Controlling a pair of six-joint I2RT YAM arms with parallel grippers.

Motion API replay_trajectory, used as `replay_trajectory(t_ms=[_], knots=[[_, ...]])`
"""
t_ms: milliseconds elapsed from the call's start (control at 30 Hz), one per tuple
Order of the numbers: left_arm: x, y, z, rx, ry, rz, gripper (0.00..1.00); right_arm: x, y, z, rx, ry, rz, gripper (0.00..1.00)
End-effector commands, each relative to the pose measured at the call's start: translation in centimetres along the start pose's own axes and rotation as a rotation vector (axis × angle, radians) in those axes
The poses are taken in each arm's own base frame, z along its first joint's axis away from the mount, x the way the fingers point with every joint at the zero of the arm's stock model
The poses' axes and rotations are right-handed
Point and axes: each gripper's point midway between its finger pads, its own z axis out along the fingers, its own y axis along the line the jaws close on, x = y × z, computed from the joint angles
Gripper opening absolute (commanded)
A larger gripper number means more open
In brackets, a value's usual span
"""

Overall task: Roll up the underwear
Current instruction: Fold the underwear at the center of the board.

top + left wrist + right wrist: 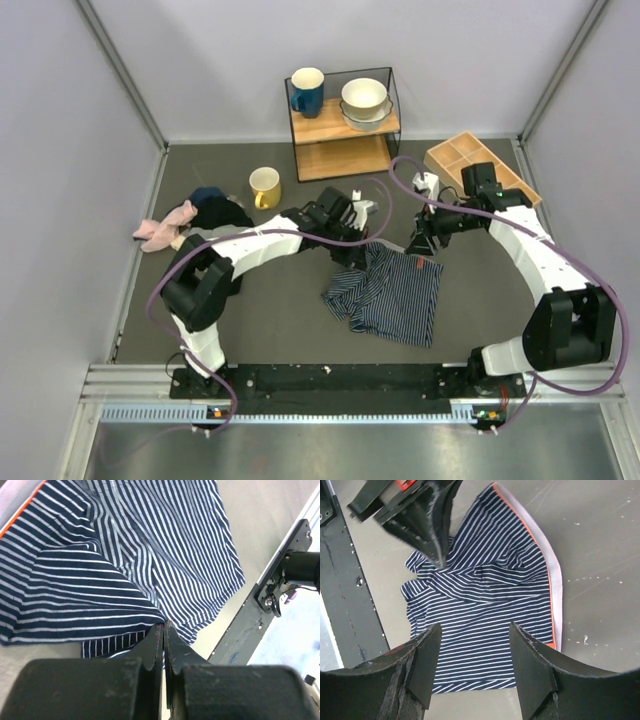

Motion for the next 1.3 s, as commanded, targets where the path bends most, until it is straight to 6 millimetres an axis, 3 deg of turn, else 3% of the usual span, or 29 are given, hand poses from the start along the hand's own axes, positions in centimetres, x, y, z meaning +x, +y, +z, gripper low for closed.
replay_trajectory(t_ms=[0,200,533,767,1267], knots=[[-1.4,-4.0,-0.6,0.079,-0.059,0.049,0.0,-0.5,-0.9,-1.3,0.036,-0.051,0.007,0.58],[-1.1,-6.7,0.3,0.111,-0.049,0.067,0.0,-0.4,-1.8,-2.7,0.078,-0.085,0.03,0.57],[-1.1,-10.2,2.2,0.145,-0.032,0.094,0.01,-0.2,-2.1,-3.0,0.085,-0.089,0.044,0.58],[-1.1,-11.4,2.9,0.155,-0.026,0.089,0.01,-0.1,-2.4,-3.0,0.089,-0.085,0.054,0.58],[-1.7,-14.1,6.6,0.223,-0.022,0.074,0.01,0.2,-2.7,-2.9,0.091,-0.079,0.071,0.58]])
